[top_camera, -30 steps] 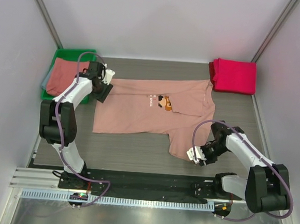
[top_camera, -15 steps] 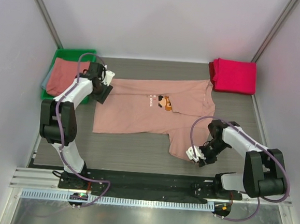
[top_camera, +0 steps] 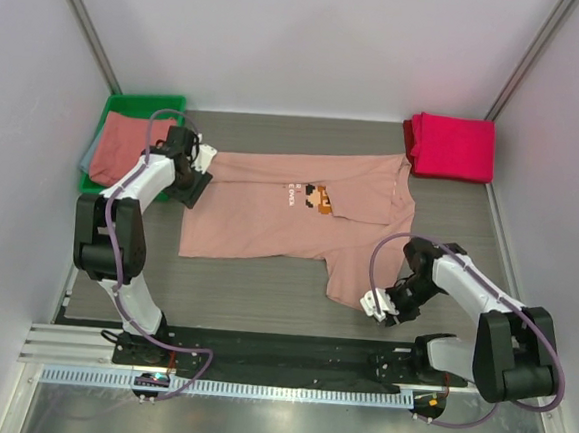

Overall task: Fold and stack the t-shirts
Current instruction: Fold the tshirt

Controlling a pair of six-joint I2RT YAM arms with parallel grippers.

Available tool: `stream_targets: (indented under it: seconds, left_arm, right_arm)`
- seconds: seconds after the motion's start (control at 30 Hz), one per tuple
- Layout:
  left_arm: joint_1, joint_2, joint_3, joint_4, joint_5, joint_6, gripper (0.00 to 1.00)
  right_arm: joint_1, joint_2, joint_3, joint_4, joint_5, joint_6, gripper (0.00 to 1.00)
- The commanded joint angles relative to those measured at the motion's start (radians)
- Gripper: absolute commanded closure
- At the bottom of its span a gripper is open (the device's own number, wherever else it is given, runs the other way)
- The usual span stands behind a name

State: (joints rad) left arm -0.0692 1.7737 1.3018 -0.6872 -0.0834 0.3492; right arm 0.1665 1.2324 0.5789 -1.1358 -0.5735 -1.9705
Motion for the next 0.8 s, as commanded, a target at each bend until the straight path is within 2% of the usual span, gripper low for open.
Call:
stream_targets:
  seconds: [0.0,0.33,0.63,0.67,0.77]
  left_arm:
    - [0.005,-0.034,0.011,-0.012,-0.006,0.019,0.41]
    - [0.005,-0.022,0.031,-0.021,0.016,0.008,0.42]
    - [0.005,-0.005,0.034,0.014,0.034,0.008,0.42]
    - [0.005,-0.002,0.034,0.017,0.033,0.01,0.42]
    - [0.005,0.001,0.039,0.011,0.024,0.008,0.42]
  right_arm:
    - [0.005,-0.027,-0.011,0.01,-0.026,-0.255,0.65]
    - [0.005,-0.073,-0.04,0.073,-0.028,-0.248,0.65]
    - [0.01,-0.033,-0.074,0.145,0.011,-0.248,0.66]
    - [0.01,-0.021,-0.07,0.142,0.015,-0.246,0.67]
    - [0.01,0.007,-0.054,0.131,0.027,-0.272,0.84]
